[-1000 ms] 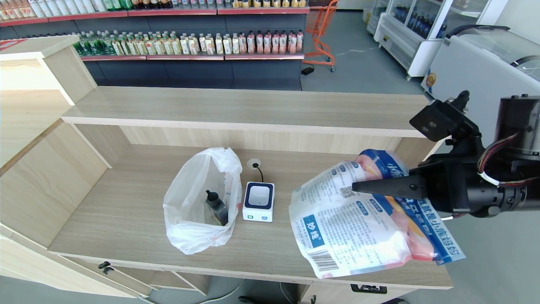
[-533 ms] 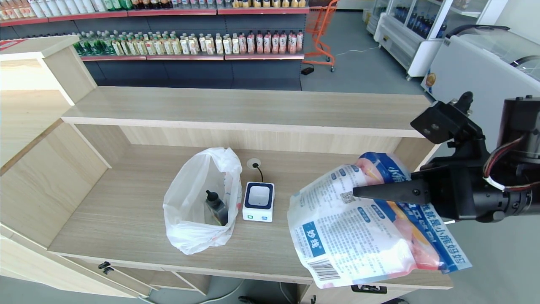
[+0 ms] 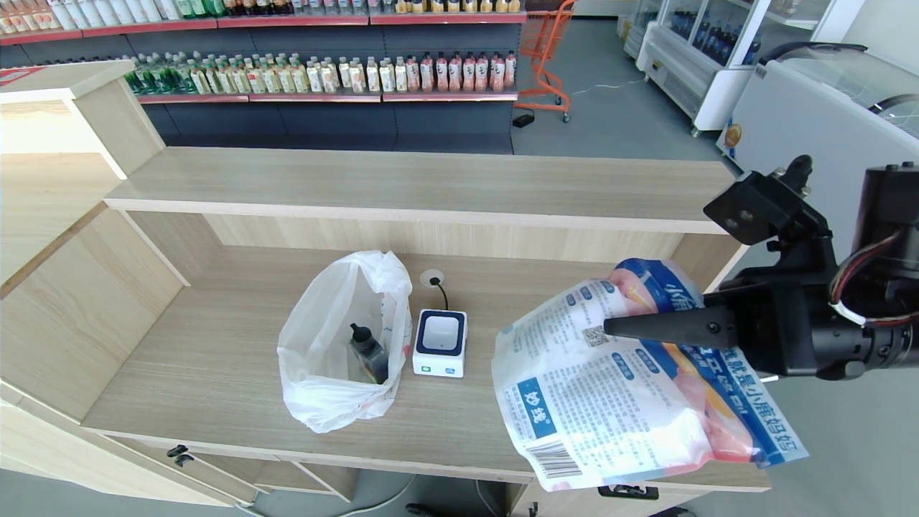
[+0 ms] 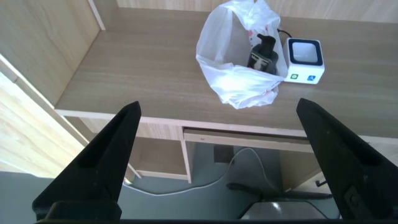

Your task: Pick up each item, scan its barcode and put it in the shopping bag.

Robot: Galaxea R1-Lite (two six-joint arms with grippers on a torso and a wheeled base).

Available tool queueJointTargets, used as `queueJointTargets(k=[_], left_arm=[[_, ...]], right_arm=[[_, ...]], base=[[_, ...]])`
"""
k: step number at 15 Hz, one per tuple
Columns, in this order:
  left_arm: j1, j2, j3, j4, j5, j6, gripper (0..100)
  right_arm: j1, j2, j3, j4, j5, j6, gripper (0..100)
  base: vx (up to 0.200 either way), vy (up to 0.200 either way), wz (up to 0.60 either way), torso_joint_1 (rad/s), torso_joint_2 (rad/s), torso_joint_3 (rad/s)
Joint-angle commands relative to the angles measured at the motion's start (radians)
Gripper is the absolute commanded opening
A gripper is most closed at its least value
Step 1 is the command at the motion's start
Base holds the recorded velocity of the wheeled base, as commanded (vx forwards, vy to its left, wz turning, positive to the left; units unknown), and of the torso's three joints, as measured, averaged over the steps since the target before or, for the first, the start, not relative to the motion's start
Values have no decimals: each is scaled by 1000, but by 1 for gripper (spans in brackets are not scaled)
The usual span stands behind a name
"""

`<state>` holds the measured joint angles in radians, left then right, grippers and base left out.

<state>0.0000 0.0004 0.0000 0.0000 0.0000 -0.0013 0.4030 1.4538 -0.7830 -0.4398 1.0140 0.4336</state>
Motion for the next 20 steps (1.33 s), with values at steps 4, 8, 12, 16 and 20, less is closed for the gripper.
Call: queueJointTargets(k=[4, 8, 12, 16, 20], left_arm=[[0, 0, 0, 0, 0, 0, 100], [0, 0, 0, 0, 0, 0, 100], [0, 0, 0, 0, 2, 0, 100], [0, 0, 0, 0, 0, 0, 100], [0, 0, 0, 0, 0, 0, 100]], right_arm=[[-4, -7, 4, -8, 0, -10, 0], [-4, -12, 7, -13, -2, -33, 0], [-4, -12, 22, -13, -2, -61, 0], [-9, -12, 24, -14, -5, -101, 0], [-256, 95, 139, -11, -101, -1136, 0]], base=[[0, 0, 0, 0, 0, 0], [0, 0, 0, 0, 0, 0], [0, 0, 0, 0, 0, 0], [0, 0, 0, 0, 0, 0], [0, 0, 0, 0, 0, 0]])
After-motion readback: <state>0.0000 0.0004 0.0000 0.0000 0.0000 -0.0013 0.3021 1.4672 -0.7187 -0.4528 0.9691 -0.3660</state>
